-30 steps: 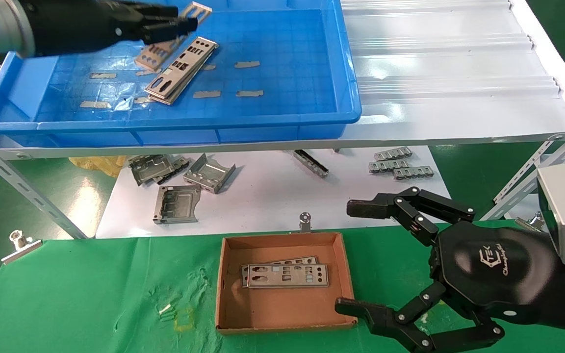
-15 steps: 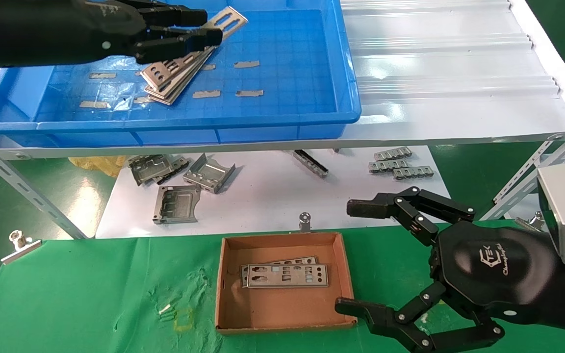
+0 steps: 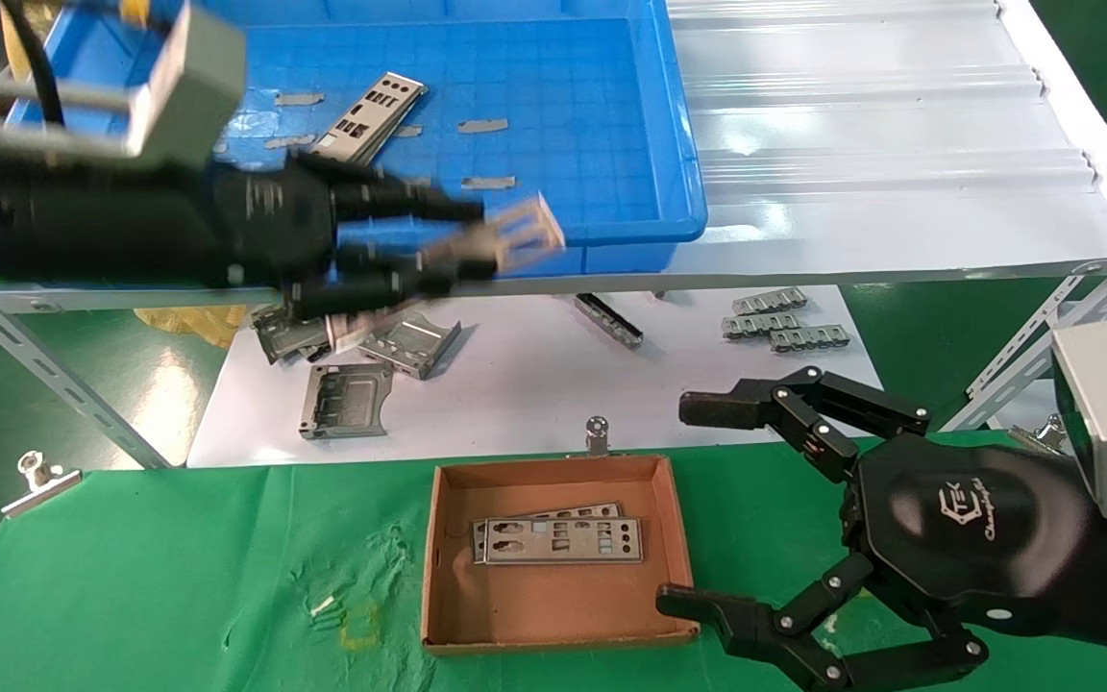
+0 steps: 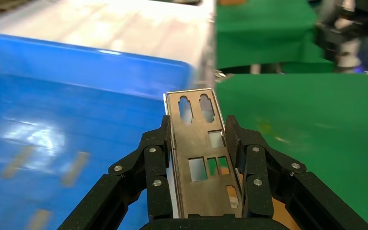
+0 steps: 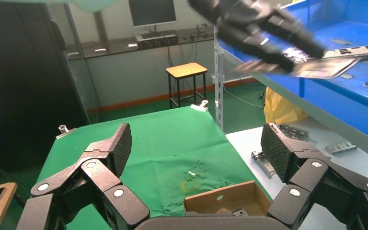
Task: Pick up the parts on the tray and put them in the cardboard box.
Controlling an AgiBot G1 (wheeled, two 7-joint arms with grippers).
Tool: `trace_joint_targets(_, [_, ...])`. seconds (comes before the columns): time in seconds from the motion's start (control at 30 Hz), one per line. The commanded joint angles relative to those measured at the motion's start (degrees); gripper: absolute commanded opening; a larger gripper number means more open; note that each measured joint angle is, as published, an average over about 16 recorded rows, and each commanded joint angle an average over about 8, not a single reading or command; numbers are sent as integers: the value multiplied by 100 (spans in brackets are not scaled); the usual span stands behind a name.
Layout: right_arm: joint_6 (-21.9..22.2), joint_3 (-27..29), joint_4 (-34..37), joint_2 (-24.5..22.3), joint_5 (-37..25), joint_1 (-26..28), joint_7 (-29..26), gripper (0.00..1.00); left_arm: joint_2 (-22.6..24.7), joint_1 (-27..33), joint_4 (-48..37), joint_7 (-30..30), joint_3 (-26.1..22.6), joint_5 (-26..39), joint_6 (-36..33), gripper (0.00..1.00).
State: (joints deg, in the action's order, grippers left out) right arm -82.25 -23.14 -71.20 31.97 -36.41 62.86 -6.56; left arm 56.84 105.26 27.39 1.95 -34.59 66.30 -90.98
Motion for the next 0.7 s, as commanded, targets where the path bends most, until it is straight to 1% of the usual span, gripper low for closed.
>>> trace_joint_targets(0.03, [0, 0, 0, 0, 0, 0, 0, 100, -165, -236, 507, -186, -156, -245, 9, 0])
trace_joint_targets(0.1, [0, 0, 0, 0, 0, 0, 0, 100, -197, -493, 794, -167, -248, -323, 108, 0])
trace_joint_targets(0.2, [0, 0, 0, 0, 0, 0, 0, 100, -130, -935, 1078, 78, -330, -317, 356, 0])
trace_joint_targets(0.33, [0, 0, 0, 0, 0, 0, 0, 100, 108, -1584, 1280, 656, -429, -106, 939, 0])
trace_joint_targets(0.47, [0, 0, 0, 0, 0, 0, 0, 100, 422, -2114, 1281, 1154, -516, 125, 1581, 0])
trace_joint_targets(0.57, [0, 0, 0, 0, 0, 0, 0, 100, 651, -2348, 1164, 1399, -566, 231, 1888, 0])
trace_joint_targets(0.7, [0, 0, 0, 0, 0, 0, 0, 100, 897, -2465, 916, 1664, -625, 328, 2066, 0])
